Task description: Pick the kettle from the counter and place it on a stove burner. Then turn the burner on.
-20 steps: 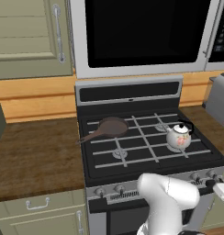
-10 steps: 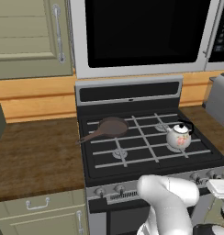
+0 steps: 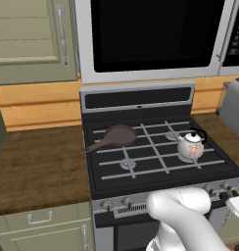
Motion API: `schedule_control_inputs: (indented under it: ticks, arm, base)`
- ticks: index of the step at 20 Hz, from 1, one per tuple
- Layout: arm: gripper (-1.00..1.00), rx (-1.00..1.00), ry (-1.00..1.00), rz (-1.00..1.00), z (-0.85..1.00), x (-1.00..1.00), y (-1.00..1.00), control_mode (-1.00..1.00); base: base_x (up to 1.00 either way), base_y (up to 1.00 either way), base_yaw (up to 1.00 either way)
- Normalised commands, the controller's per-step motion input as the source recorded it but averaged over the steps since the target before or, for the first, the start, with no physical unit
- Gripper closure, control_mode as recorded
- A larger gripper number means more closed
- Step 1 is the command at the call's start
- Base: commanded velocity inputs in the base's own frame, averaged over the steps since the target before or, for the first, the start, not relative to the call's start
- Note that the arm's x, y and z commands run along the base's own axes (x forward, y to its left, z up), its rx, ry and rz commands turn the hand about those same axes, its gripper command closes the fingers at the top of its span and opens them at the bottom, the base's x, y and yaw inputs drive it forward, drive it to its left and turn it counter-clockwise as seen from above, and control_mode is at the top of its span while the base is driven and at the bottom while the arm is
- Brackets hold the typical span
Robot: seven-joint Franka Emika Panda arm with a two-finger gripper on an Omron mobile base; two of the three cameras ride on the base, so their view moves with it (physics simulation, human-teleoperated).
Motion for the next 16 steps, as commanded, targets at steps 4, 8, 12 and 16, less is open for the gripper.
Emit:
schedule_control_inputs:
  ticks: [4, 8, 12, 16]
  arm:
    - [-1.0, -0.08, -0.02, 0.0, -0.39, 0.13, 0.0, -1.0]
    - [-1.0, -0.04, -0.06, 0.0, -0.27, 0.32, -0.01, -1.0]
    - [-1.0, -0.01, -0.1, 0.0, -0.18, 0.41, -0.07, -1.0]
    - [-1.0, 0.0, -0.02, 0.0, -0.08, 0.43, -0.03, -1.0]
  base:
    - [0.0, 0.0, 0.0]
    - [0.0, 0.0, 0.0]
    - [0.0, 0.0, 0.0]
    - [0.0, 0.0, 0.0]
